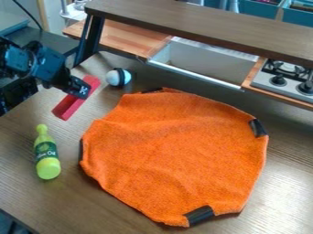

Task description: Move the object from the right to the left

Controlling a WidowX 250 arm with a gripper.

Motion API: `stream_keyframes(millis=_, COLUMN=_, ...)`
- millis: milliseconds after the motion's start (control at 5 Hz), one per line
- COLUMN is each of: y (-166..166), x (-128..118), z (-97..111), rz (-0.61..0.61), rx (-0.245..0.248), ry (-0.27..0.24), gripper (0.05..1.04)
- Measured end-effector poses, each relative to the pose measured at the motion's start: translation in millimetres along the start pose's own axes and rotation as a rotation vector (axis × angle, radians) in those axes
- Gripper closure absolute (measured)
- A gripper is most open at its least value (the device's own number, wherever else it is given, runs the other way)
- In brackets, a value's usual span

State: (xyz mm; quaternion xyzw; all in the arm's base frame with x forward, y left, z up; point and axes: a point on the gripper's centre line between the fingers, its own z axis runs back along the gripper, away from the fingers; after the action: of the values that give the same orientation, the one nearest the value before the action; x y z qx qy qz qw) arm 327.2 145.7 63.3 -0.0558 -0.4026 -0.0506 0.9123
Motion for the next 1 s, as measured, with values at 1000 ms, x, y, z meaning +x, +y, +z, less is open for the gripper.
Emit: stream_keyframes(millis=1000, y=45.2, x=-3.9, z=-34.0, rz=0.018, rx=0.071, ry=0.082, gripper=0.561)
